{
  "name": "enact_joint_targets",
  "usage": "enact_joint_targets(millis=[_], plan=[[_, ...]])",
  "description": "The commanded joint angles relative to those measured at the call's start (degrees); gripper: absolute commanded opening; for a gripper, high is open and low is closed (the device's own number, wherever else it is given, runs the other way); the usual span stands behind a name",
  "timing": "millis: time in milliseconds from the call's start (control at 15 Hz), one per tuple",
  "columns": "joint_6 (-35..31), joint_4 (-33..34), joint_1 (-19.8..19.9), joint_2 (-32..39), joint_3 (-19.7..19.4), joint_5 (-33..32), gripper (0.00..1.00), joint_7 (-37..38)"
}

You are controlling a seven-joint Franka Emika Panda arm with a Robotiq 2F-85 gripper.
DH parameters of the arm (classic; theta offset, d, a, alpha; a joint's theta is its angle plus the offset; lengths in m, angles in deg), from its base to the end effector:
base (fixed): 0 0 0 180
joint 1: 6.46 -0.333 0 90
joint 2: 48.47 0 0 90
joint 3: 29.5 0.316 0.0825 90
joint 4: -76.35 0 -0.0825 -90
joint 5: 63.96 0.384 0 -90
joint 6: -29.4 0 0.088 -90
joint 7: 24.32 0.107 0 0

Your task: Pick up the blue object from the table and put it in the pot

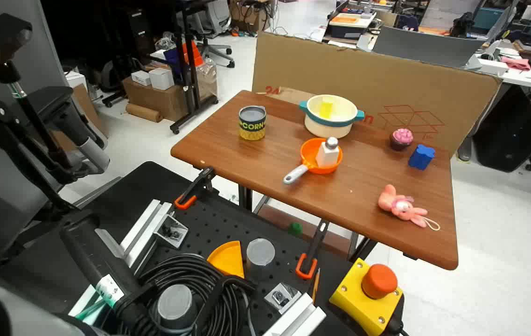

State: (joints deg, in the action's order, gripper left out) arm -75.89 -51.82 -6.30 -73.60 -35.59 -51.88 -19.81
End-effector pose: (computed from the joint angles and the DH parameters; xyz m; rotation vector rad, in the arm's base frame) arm 0.4248 -0.0350 0.5457 -2.8728 0.3330 -0.0557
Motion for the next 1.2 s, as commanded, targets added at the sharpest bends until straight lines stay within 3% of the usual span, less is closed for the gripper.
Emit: enact_joint_targets(millis=[0, 1000, 1133], plan=[[0.19, 0.13, 1.19, 0.09, 0.96, 0.43, 1.00, -0.39], [0.19, 0.14, 1.18, 0.09, 0.96, 0.43, 1.00, -0.39], [-4.13, -0.45, 1.87, -1.16, 1.30, -1.44, 1.00, -1.33]])
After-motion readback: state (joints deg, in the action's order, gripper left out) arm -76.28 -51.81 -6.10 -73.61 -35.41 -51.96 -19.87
